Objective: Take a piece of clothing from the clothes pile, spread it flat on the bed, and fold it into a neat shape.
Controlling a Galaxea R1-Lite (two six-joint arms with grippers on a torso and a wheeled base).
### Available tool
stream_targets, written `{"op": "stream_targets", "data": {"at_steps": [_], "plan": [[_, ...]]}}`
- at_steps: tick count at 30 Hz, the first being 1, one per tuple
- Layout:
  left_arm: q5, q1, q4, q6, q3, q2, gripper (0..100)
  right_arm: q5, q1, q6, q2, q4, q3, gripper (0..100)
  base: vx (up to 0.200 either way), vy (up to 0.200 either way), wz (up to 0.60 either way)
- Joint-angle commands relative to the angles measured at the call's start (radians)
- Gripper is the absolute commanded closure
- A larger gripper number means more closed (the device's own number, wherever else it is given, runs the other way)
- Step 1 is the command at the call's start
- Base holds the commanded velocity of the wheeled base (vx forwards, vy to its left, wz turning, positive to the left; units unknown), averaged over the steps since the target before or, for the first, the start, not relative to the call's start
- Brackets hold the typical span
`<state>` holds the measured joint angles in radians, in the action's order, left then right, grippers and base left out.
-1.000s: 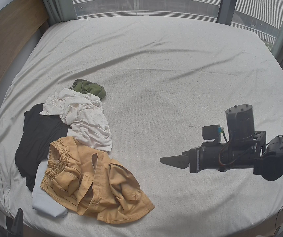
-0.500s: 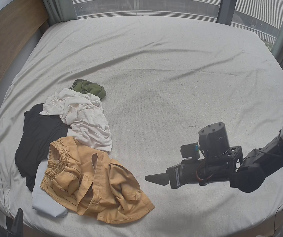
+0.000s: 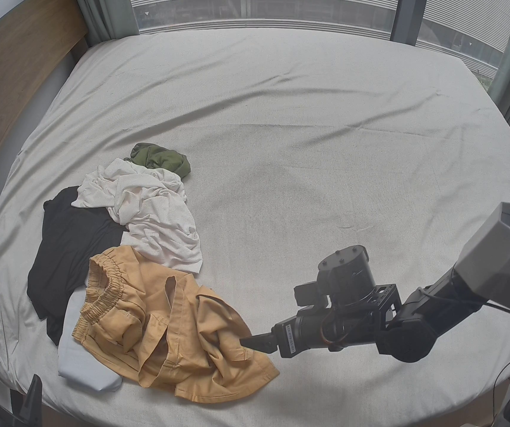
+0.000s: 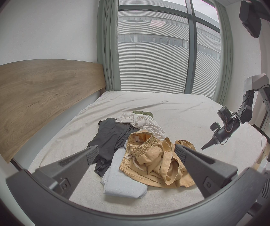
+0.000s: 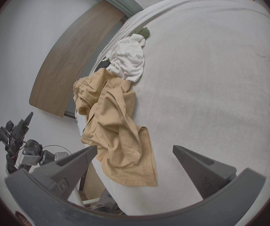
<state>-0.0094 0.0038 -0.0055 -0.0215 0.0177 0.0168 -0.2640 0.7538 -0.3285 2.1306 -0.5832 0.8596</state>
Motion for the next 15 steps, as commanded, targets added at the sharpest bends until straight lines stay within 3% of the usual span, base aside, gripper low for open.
{"op": "stream_targets", "data": {"at_steps": [1,10,15], "plan": [[0.0,0.001,-0.001,-0.002,-0.018,-0.012,0,0.0,0.027,-0.004,0.066,-0.001,0.022,0,0.0,0.0,0.0],[0.0,0.001,-0.001,-0.002,-0.018,-0.012,0,0.002,0.055,-0.018,0.155,-0.047,0.062,0,0.0,0.0,0.0],[0.0,0.001,-0.001,-0.002,-0.018,-0.012,0,0.04,0.068,-0.052,0.181,-0.087,0.078,0,0.0,0.0,0.0]]}}
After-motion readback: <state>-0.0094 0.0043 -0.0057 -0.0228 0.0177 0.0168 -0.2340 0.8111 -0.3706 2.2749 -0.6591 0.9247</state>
